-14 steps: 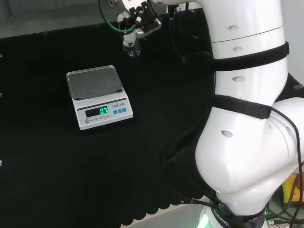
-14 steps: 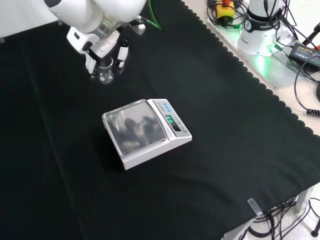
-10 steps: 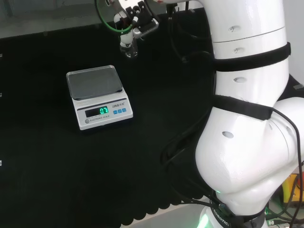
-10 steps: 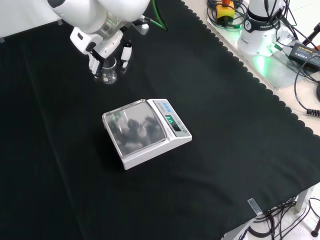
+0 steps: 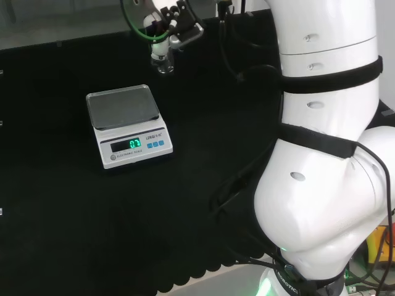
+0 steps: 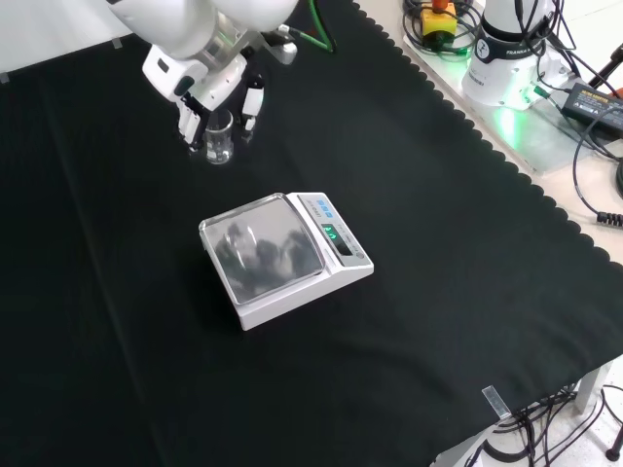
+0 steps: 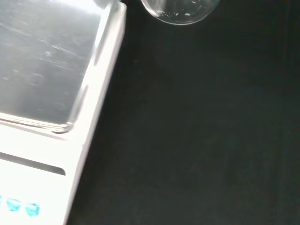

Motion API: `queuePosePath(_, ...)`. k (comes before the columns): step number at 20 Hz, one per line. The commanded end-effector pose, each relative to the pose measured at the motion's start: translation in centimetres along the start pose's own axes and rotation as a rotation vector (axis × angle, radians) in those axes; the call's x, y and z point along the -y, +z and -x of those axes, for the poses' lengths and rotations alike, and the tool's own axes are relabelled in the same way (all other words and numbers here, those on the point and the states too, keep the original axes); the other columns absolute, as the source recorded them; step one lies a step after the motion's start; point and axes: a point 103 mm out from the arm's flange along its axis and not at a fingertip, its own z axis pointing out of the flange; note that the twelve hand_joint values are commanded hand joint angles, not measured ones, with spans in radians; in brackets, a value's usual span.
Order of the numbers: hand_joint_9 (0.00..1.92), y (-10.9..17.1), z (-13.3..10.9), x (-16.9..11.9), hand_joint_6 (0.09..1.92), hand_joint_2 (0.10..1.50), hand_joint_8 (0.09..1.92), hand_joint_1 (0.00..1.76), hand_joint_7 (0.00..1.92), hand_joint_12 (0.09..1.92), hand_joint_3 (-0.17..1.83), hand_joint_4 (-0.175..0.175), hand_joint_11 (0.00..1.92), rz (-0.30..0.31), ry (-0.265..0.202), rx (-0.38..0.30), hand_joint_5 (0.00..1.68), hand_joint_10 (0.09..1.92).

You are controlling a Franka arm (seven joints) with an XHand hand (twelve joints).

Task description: Put the beaker on the electronic balance.

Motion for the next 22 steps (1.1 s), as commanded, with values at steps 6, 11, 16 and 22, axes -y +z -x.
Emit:
queuePosePath(6,1.03,-0.8,-5.7,-2.3,0.73,1.22,0.60,1.04,0.82,0.94,-0.17,-0.175,1.05,-0.012,-0.104,-0.050,0.58,0.37)
queuePosePath(11,1.03,-0.9,-7.3,-3.0,0.72,1.22,0.60,1.03,0.82,0.94,-0.17,-0.175,1.04,-0.026,-0.124,-0.041,0.58,0.37)
queuePosePath(16,1.02,-0.6,-8.6,-3.4,0.72,1.22,0.60,1.03,0.81,0.94,-0.17,-0.175,1.04,-0.037,-0.136,-0.045,0.58,0.36)
queuePosePath(22,1.02,0.6,-9.9,-3.7,0.71,1.22,0.60,1.02,0.81,0.94,-0.17,-0.175,1.03,-0.050,-0.158,-0.069,0.57,0.36)
